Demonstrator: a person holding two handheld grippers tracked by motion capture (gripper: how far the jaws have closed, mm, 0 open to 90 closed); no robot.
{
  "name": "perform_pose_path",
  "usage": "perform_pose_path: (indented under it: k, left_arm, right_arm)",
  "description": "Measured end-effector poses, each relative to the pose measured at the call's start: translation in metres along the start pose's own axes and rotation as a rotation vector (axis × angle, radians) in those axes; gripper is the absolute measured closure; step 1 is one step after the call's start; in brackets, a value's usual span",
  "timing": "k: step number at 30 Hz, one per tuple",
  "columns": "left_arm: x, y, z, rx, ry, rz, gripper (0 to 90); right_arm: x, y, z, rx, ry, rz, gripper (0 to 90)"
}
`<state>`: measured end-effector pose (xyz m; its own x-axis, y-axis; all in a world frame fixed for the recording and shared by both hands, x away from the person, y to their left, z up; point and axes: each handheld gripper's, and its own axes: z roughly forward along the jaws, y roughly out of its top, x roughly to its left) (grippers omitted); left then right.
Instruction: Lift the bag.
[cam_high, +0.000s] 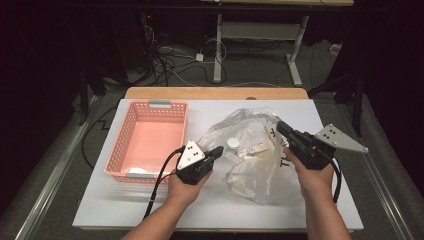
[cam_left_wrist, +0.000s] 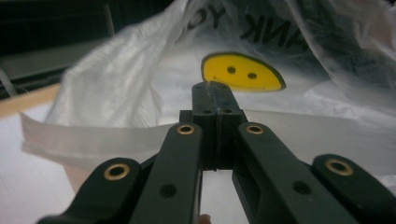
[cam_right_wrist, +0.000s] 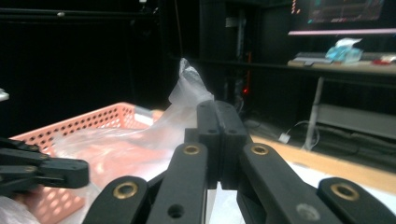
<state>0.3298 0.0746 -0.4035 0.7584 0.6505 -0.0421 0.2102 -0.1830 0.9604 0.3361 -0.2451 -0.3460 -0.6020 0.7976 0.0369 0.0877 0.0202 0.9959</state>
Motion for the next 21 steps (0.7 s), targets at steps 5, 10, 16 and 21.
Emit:
perform_pose_path:
  k: [5,10,16,21]
  left_arm:
    - [0.004,0.038,0.000,-0.065,0.014,0.029,89.0]
    - [0.005,0.074,0.002,-0.124,0.025,0.063,89.0]
    - [0.002,0.113,0.005,-0.177,0.030,0.109,89.1]
    - [0.003,0.136,0.002,-0.237,0.035,0.107,89.0]
  right_arm:
    - [-0.007,0.025,0.010,-0.022,-0.035,-0.042,90.0]
    - [-0.014,0.047,0.018,-0.057,-0.074,-0.033,90.0]
    - [-0.023,0.078,0.021,-0.118,-0.111,-0.045,90.0]
    - [-0.025,0.106,0.012,-0.182,-0.132,-0.064,90.0]
